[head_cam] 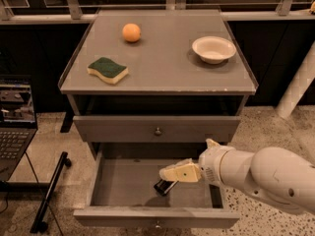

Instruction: Pick rxbar chocolate from middle drawer and place on counter

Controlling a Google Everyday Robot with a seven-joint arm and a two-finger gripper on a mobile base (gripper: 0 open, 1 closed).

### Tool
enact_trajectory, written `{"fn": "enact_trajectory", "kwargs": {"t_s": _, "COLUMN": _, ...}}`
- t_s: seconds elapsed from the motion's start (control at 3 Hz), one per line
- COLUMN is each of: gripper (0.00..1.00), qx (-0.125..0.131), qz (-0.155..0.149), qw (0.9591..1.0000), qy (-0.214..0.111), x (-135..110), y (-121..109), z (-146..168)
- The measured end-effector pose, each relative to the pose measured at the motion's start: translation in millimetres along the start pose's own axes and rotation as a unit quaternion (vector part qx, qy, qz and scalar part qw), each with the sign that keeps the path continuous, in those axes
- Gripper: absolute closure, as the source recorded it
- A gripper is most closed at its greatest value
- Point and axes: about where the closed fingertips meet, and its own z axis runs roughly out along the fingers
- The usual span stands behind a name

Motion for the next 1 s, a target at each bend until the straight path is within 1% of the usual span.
{"fn": "enact_trajectory", "kwargs": {"t_s": 0.33, "gripper": 0.00, "qx": 0.002, "qz": -0.003, "qw": 1.0000, "qy": -0.002, "x": -1.6, "y": -0.9, "z": 1.2}}
{"fn": "enact_trajectory", "kwargs": {"t_s": 0.67, "gripper": 0.00, "qx": -0.038, "qz": -0.008, "qw": 0.9992, "qy": -0.012, "x": 1.7, "y": 1.8, "z": 6.5}}
{"fn": "enact_trajectory", "kwargs": {"t_s": 1.0, "gripper": 0.00, "qx": -0.087, "qz": -0.017, "qw": 0.9956, "qy": -0.031, "x": 21.9, "y": -14.5, "z": 32.8}}
